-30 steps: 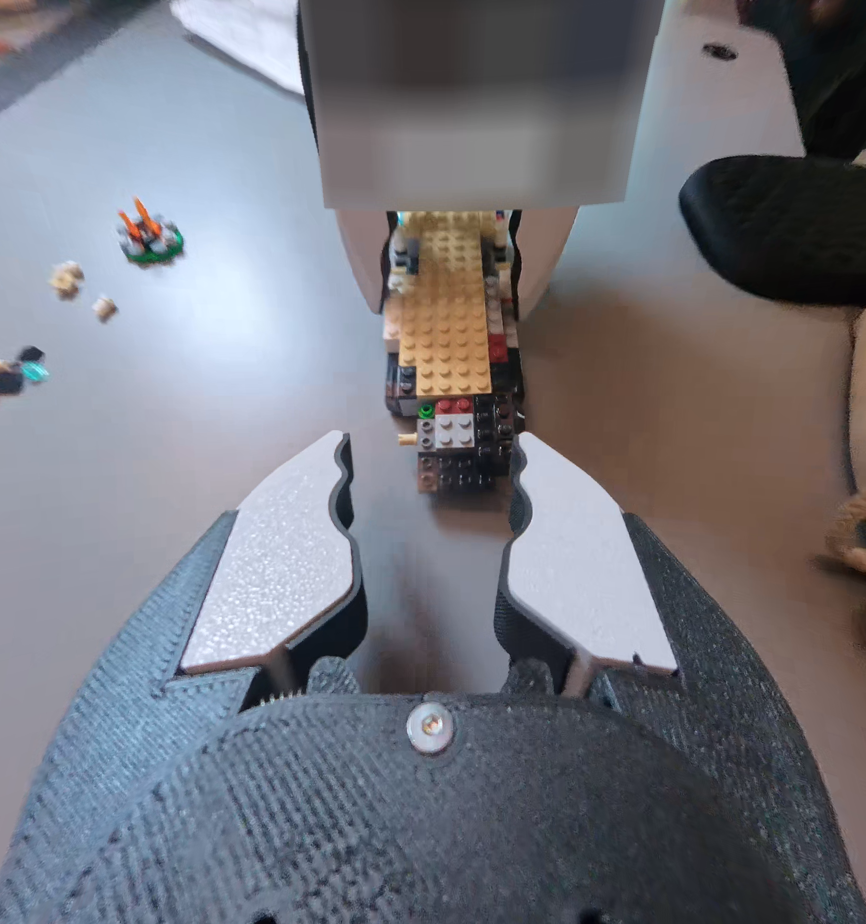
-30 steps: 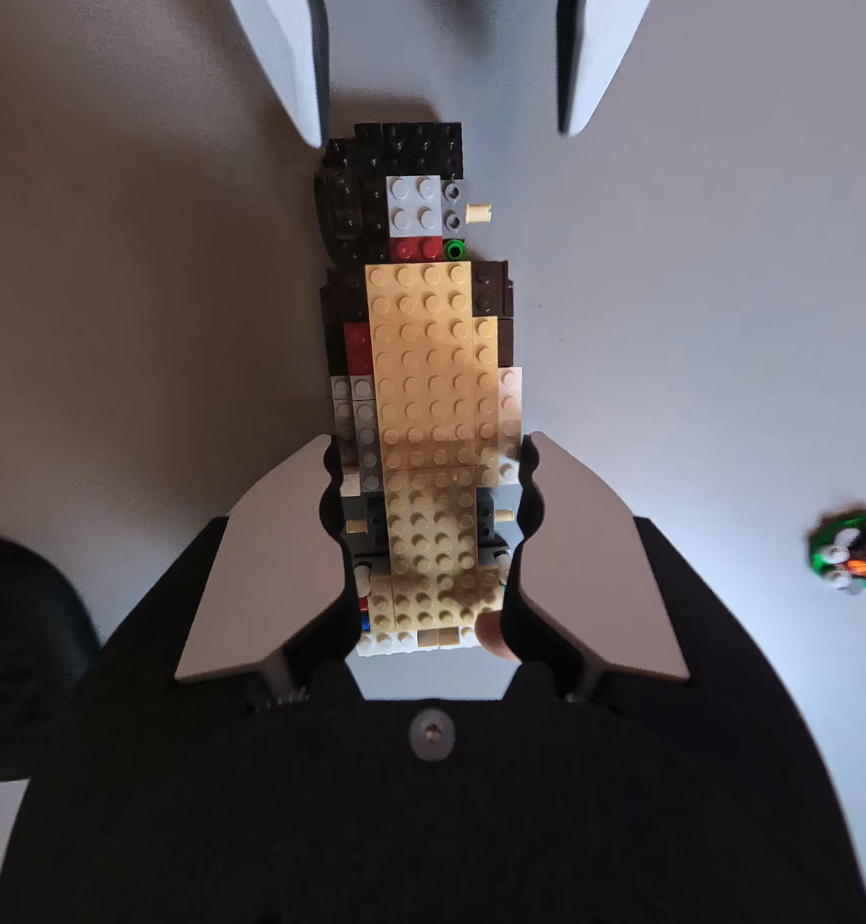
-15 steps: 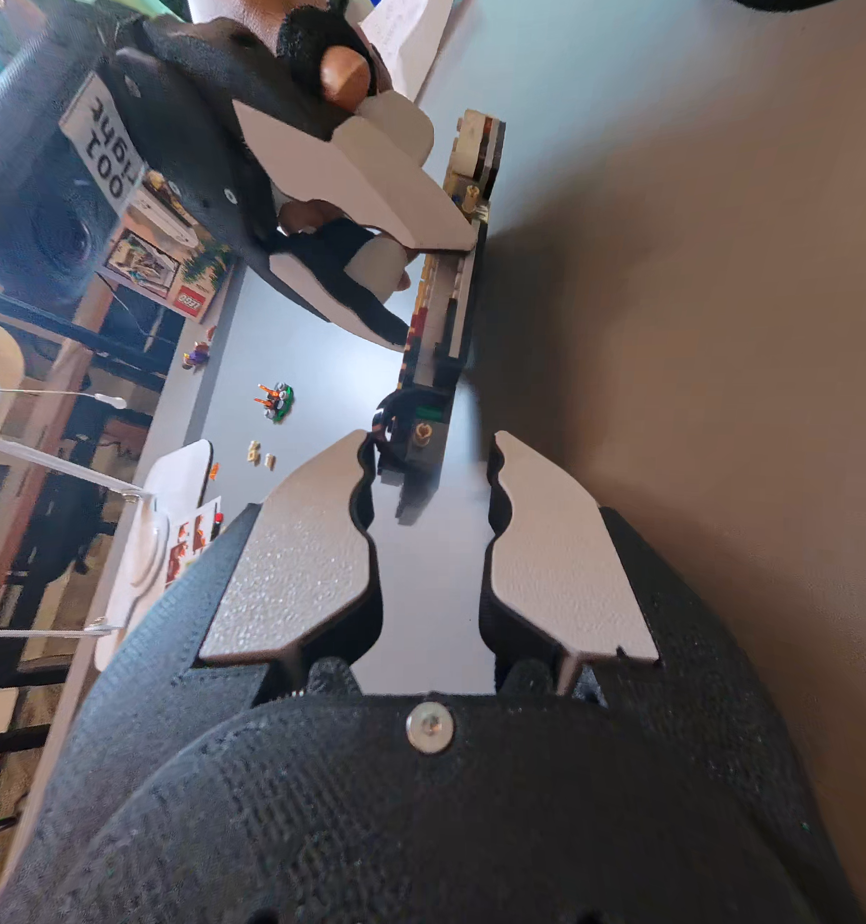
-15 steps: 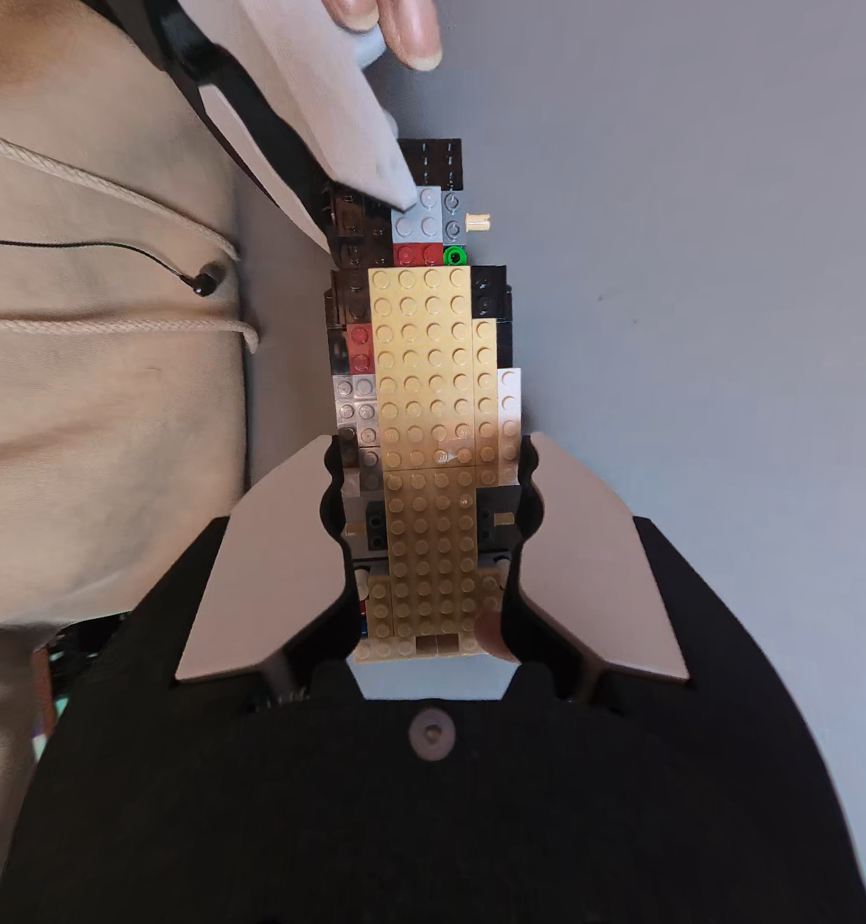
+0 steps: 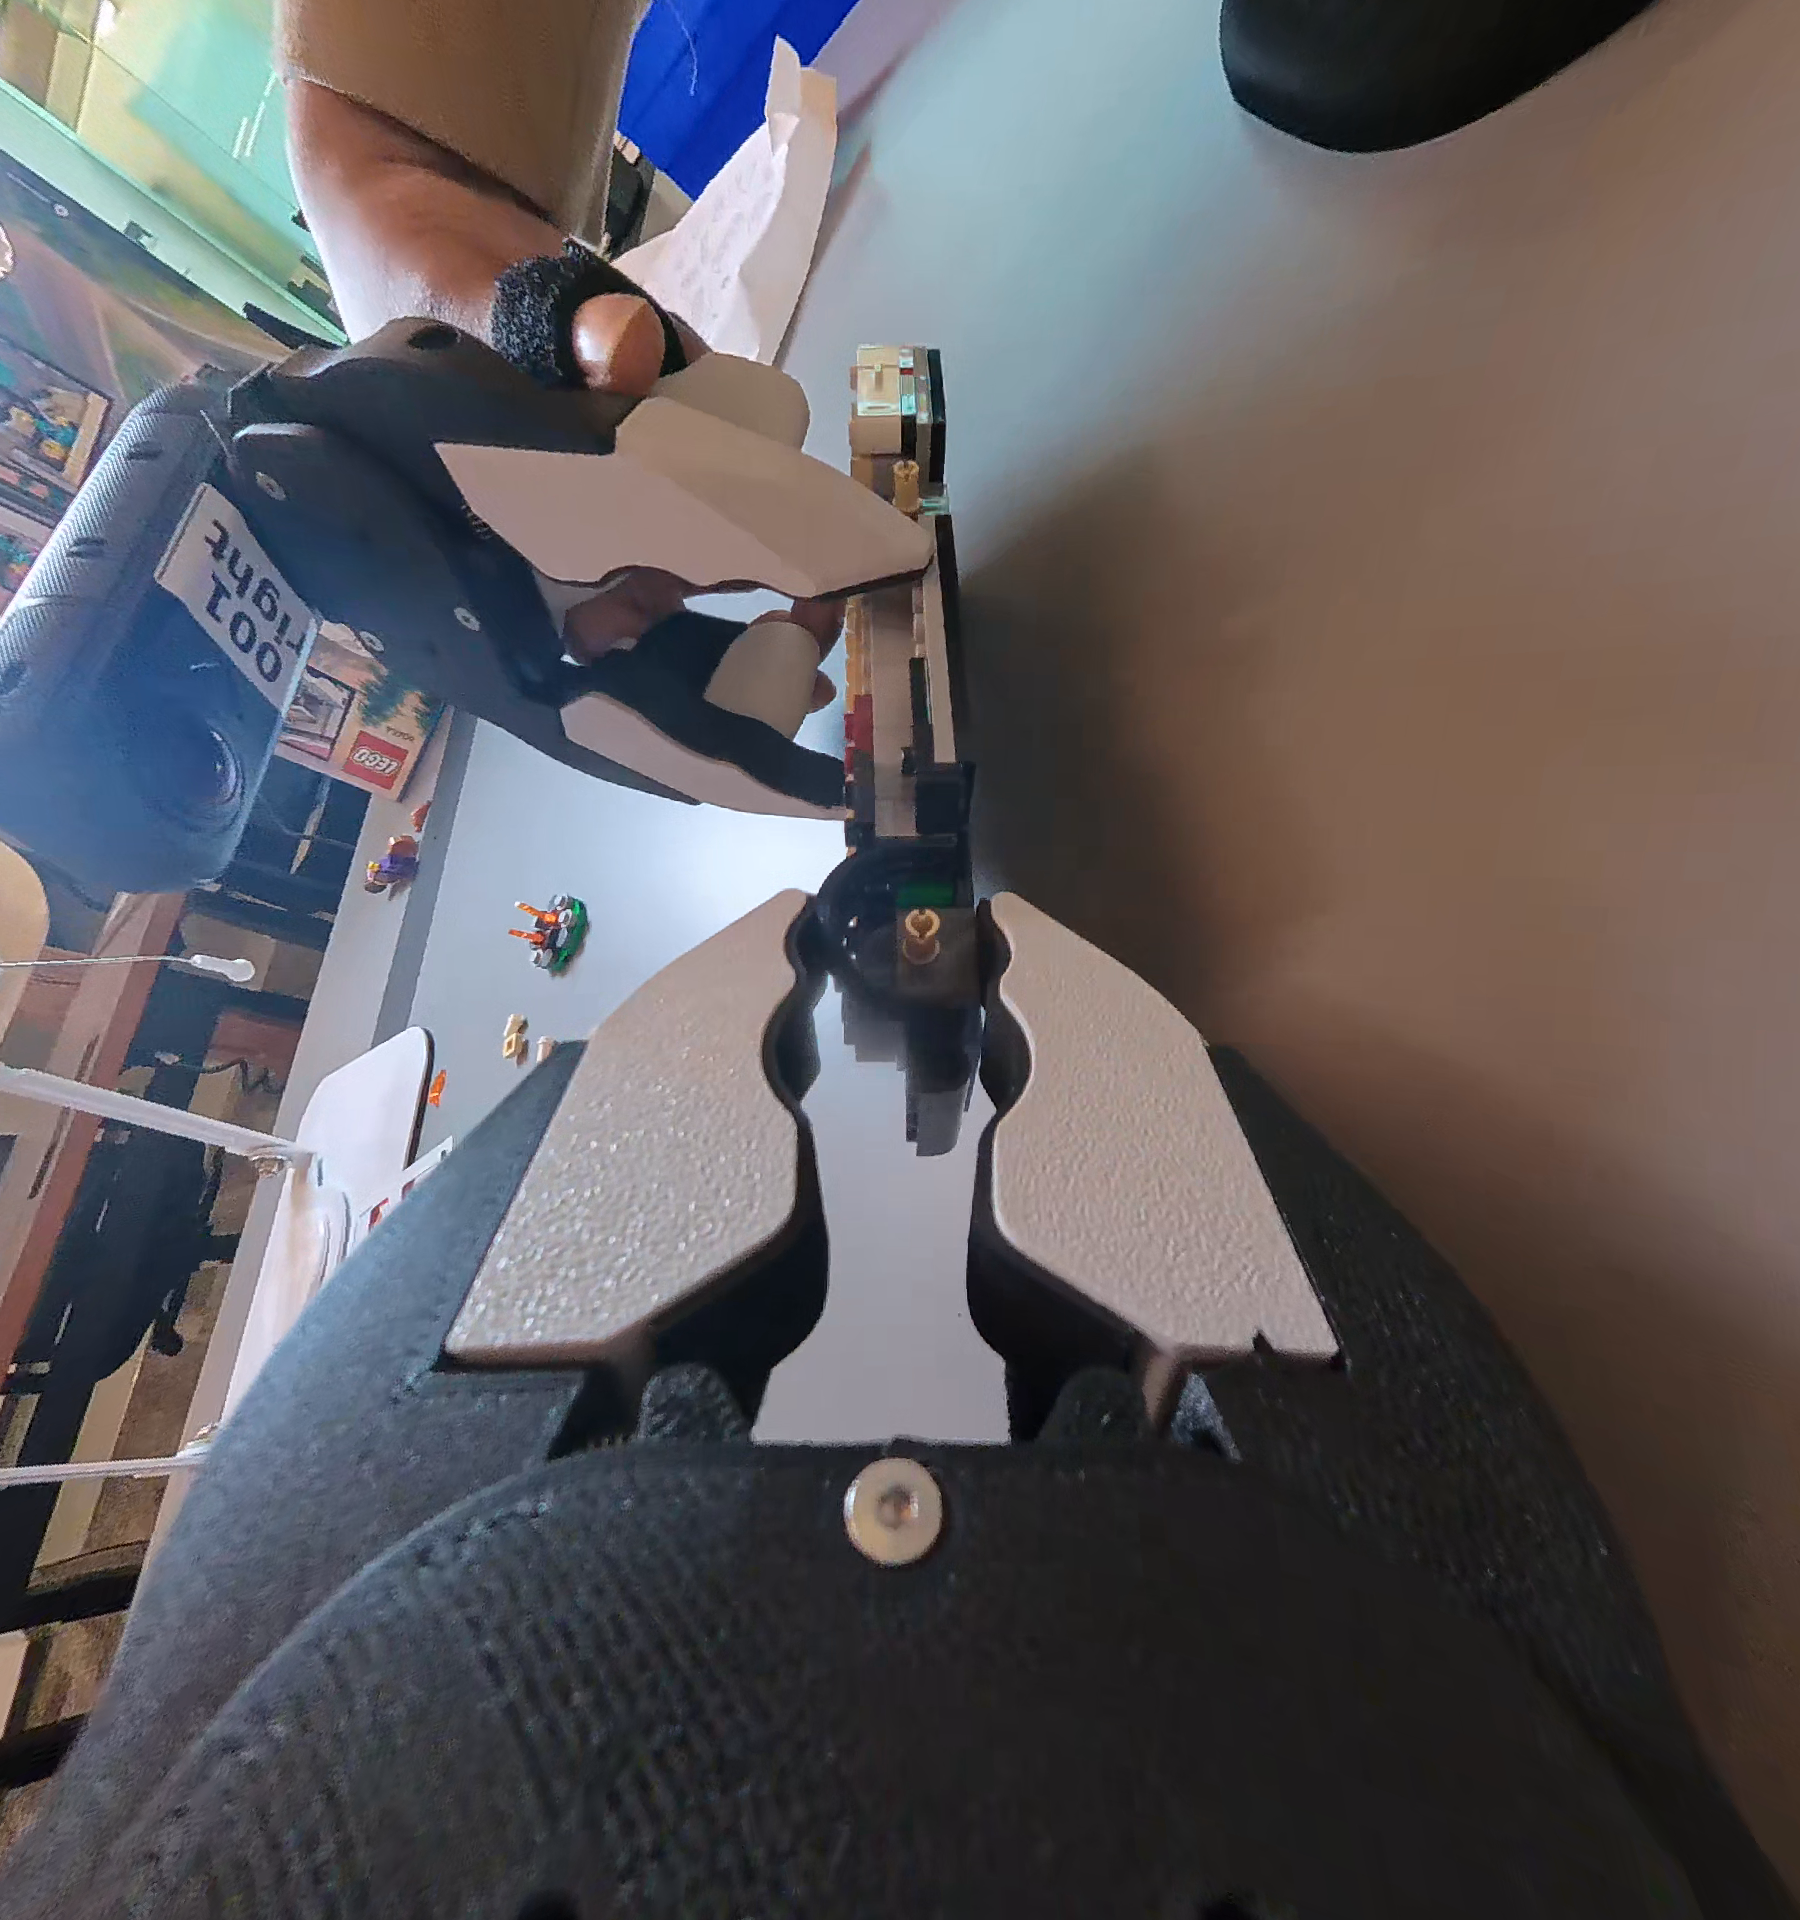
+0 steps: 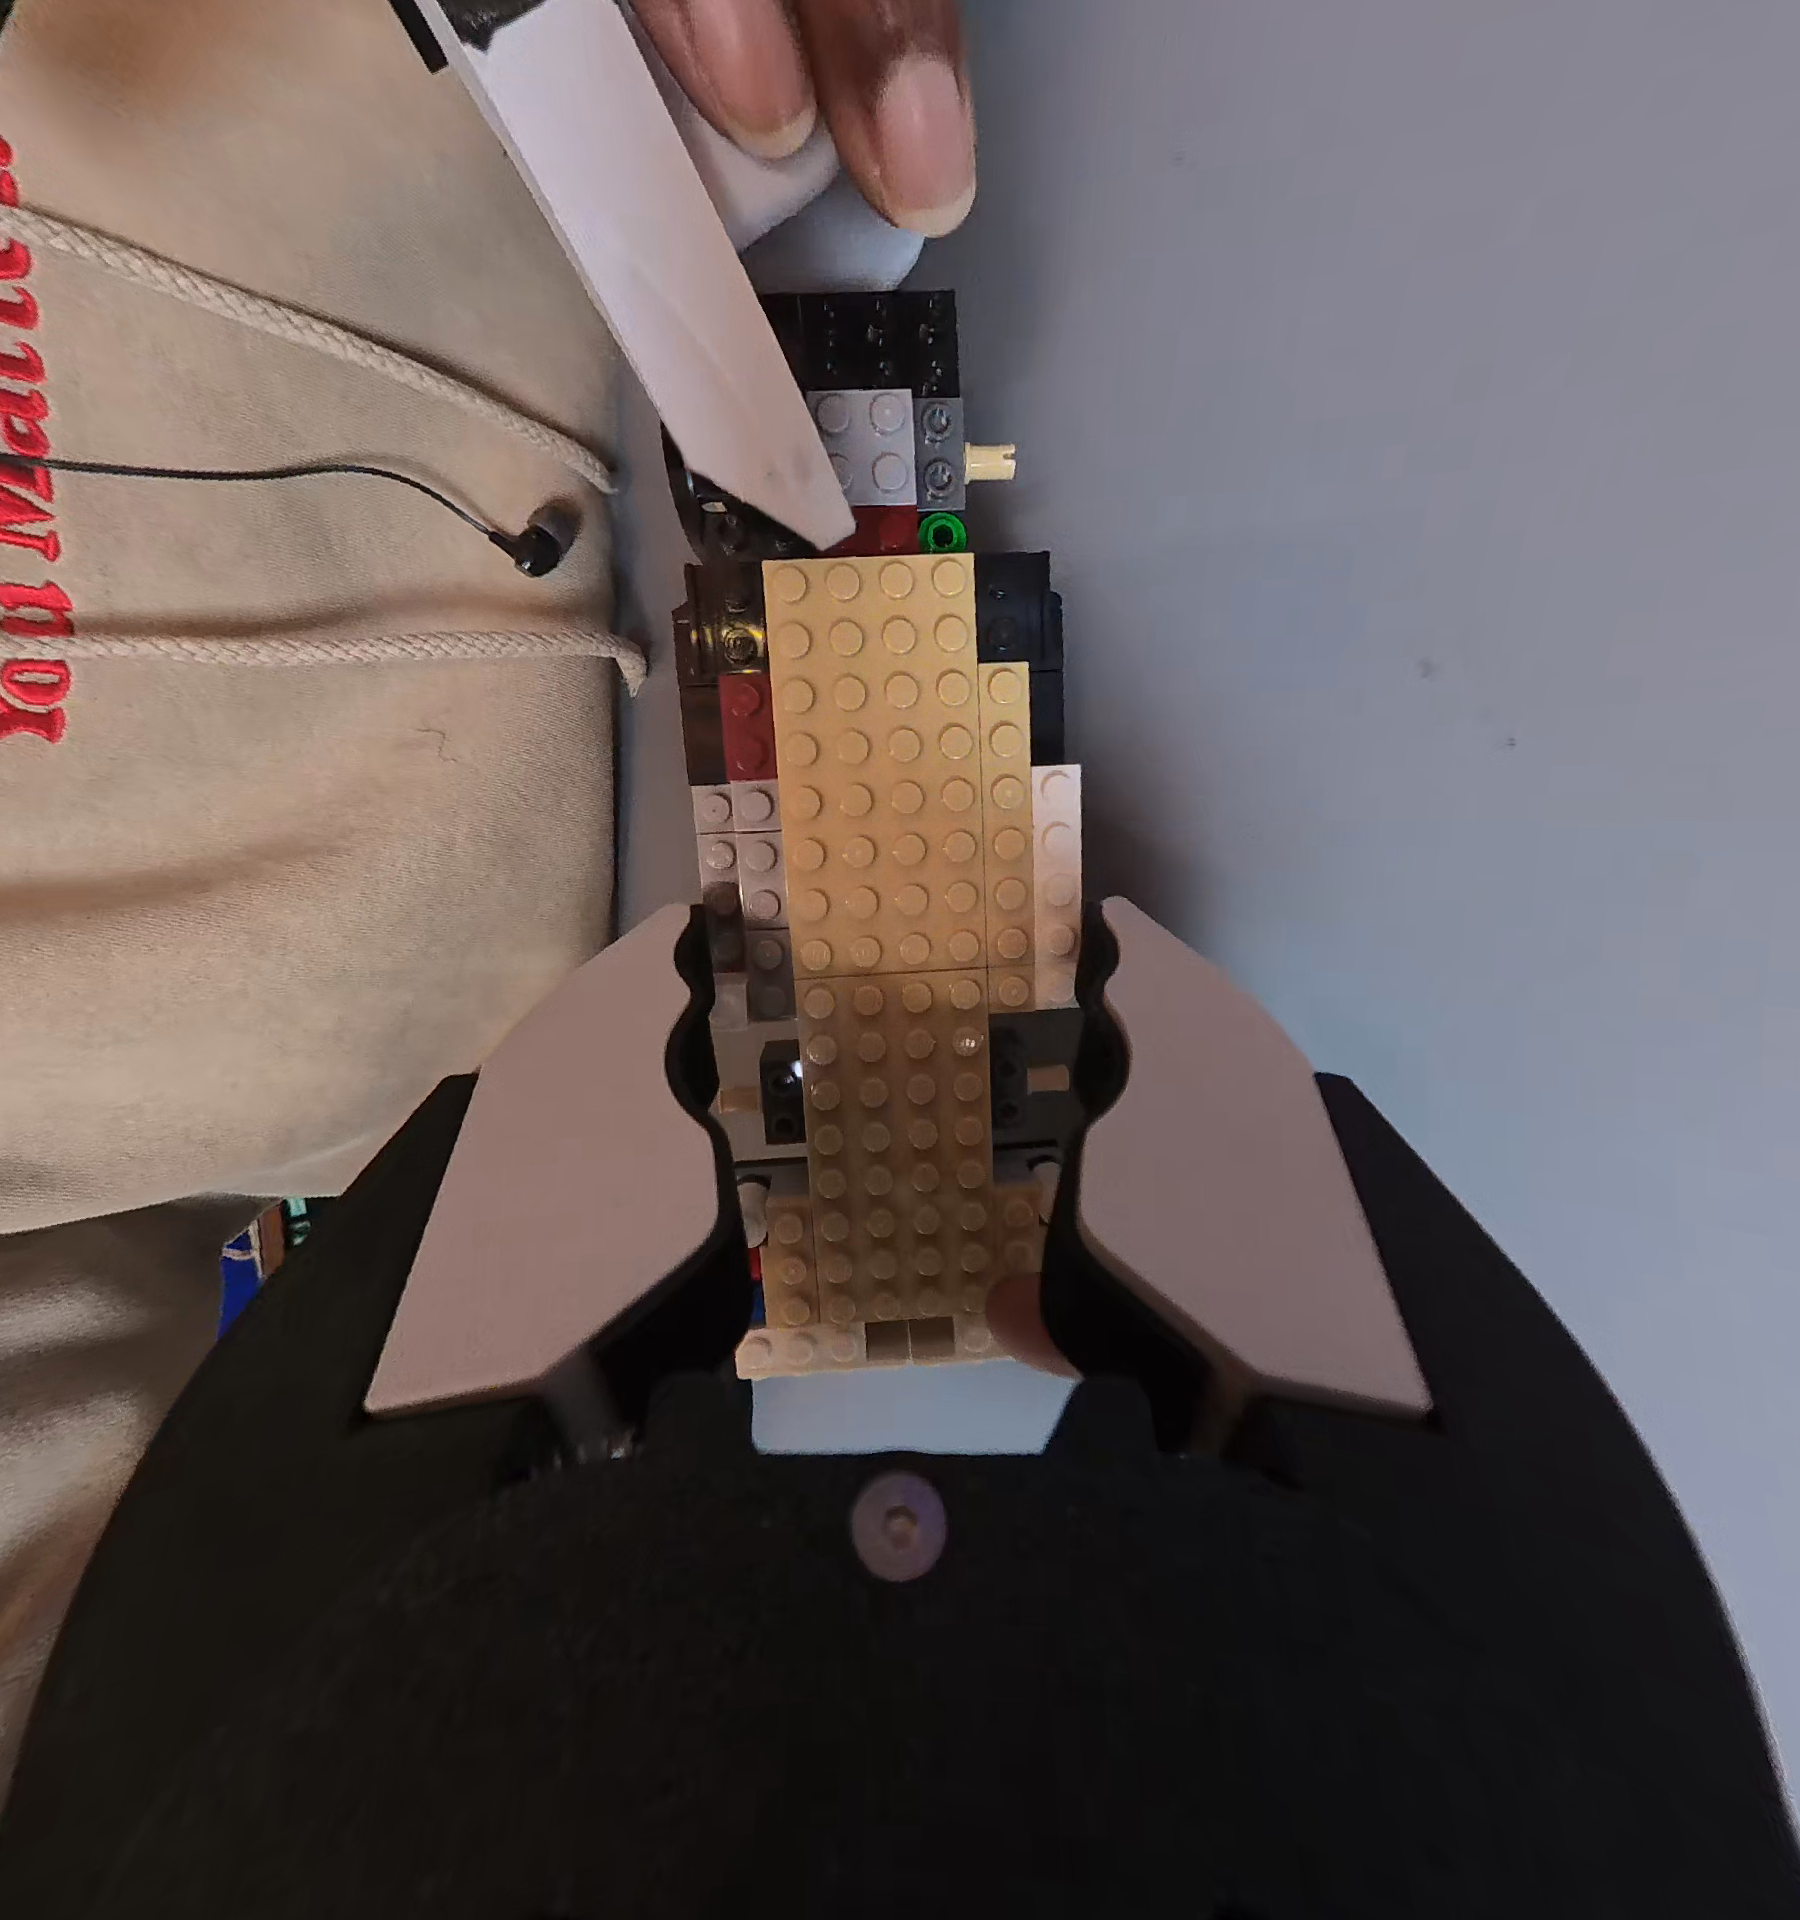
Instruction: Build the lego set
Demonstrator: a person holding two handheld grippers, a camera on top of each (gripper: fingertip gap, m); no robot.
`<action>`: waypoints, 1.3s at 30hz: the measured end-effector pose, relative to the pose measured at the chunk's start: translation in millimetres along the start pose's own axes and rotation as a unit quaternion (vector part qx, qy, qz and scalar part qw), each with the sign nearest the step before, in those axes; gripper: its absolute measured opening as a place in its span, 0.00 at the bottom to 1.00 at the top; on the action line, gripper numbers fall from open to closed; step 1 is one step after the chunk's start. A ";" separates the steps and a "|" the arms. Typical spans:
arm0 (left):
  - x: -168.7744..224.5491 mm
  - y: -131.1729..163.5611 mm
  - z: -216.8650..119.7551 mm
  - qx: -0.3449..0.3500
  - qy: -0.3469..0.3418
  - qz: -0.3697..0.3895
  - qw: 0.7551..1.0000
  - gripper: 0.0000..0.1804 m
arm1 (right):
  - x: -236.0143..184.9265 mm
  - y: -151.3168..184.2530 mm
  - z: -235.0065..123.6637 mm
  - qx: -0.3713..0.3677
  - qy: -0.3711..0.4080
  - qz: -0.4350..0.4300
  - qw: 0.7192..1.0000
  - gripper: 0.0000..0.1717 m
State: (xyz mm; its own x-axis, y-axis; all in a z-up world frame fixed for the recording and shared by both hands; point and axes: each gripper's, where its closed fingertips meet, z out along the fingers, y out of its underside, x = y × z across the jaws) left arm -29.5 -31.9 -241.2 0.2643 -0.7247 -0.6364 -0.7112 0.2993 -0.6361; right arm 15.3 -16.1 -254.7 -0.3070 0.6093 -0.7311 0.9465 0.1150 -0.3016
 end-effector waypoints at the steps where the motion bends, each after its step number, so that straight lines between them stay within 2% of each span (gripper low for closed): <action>1: 0.6 -1.1 -0.5 0.002 0.004 -0.004 1.000 0.15 | -0.6 -0.2 0.1 0.000 -0.002 -0.001 1.000 0.39; 3: 1.4 -1.8 -1.0 0.003 0.009 -0.012 1.000 0.15 | -0.3 -1.0 -0.3 0.002 -0.003 -0.001 1.000 0.39; 4: 1.7 -2.6 -1.4 0.005 0.009 -0.009 1.000 0.15 | 0.7 -1.5 -0.7 0.004 -0.004 0.001 1.000 0.35; 13: 2.1 -2.5 -1.7 0.000 0.012 -0.007 1.000 0.14 | -0.9 -4.7 -4.3 0.016 0.009 -0.021 1.000 0.35; 17: 0.7 0.9 -1.9 -0.004 0.015 -0.030 0.999 0.14 | -8.8 -15.5 -22.0 0.049 0.097 -0.086 0.990 0.41; 21: -3.6 4.6 -2.3 -0.011 0.017 -0.064 0.998 0.14 | -25.0 -18.1 -18.7 0.058 0.265 -0.191 0.943 0.42; 22: -4.3 5.0 -2.2 -0.012 0.020 -0.075 0.997 0.14 | -24.8 -19.0 -16.3 0.063 0.317 -0.208 0.923 0.42; 25: -6.2 5.6 -1.6 -0.012 0.032 -0.119 0.992 0.14 | -10.9 -17.4 -17.3 0.035 0.491 -0.278 0.825 0.39; 28: -7.1 4.8 -1.2 -0.009 0.041 -0.148 0.988 0.14 | -4.1 -21.4 -10.3 0.022 0.557 -0.311 0.770 0.32; 30: -6.3 3.6 -1.4 -0.008 0.044 -0.155 0.987 0.14 | 2.3 -23.2 -8.5 0.000 0.576 -0.325 0.750 0.26; 32: -4.4 2.2 -1.8 -0.006 0.050 -0.160 0.986 0.14 | 6.6 -26.1 -9.3 -0.012 0.586 -0.336 0.737 0.15; 39: -6.2 5.7 -4.3 -0.007 0.052 -0.177 0.983 0.14 | 10.3 -30.5 -9.3 -0.007 0.575 -0.322 0.753 0.14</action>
State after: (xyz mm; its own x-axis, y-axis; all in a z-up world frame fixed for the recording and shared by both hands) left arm -38.0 -28.4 -239.1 0.4285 -0.8418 -0.3283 -0.5965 0.0093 -0.8026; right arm -15.8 -6.1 -247.4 -0.4205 0.6994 0.5780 0.6422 0.6794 -0.3549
